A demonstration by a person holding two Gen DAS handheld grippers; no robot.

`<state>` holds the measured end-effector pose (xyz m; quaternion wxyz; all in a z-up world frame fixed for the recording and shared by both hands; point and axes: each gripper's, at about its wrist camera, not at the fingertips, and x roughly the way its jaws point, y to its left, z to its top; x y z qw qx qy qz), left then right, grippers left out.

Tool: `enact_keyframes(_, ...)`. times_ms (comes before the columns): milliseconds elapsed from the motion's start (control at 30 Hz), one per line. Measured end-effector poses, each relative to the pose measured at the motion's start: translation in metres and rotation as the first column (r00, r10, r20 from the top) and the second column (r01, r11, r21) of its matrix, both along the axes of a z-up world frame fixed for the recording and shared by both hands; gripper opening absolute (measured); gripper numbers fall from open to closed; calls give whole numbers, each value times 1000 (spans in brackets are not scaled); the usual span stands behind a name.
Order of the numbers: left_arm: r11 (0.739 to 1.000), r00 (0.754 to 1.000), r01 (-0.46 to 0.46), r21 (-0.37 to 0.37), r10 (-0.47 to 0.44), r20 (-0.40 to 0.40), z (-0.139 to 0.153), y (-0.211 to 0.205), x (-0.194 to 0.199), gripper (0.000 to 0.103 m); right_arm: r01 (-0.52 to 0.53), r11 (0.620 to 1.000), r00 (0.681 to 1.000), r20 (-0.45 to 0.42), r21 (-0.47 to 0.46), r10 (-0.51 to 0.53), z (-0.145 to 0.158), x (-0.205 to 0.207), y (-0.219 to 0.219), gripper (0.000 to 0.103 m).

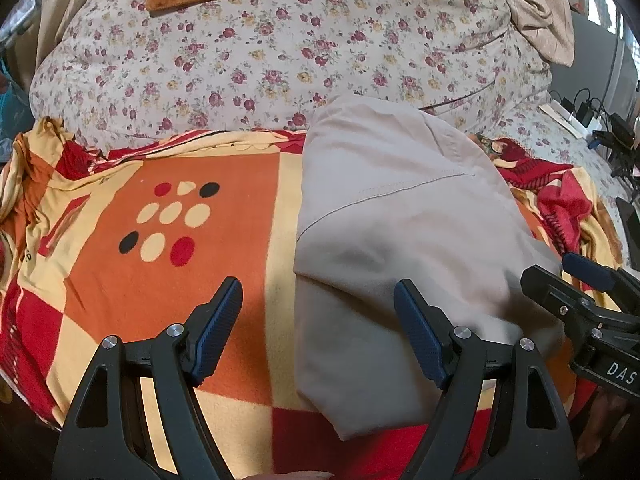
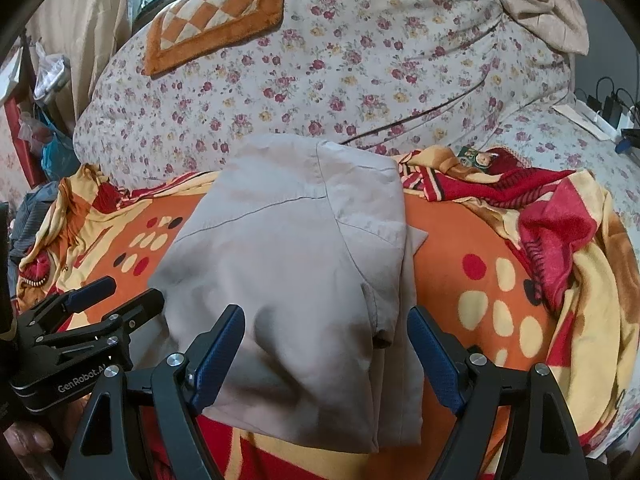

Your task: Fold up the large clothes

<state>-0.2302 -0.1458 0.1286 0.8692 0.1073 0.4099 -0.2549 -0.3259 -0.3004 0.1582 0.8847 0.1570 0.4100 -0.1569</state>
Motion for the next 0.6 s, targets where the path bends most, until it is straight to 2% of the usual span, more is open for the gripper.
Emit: enact_keyframes(600,1000,1000,-11,3,11,7,-1,-4,-3,79,-8,1000,1000,-12,0,8,-3,4,1,81)
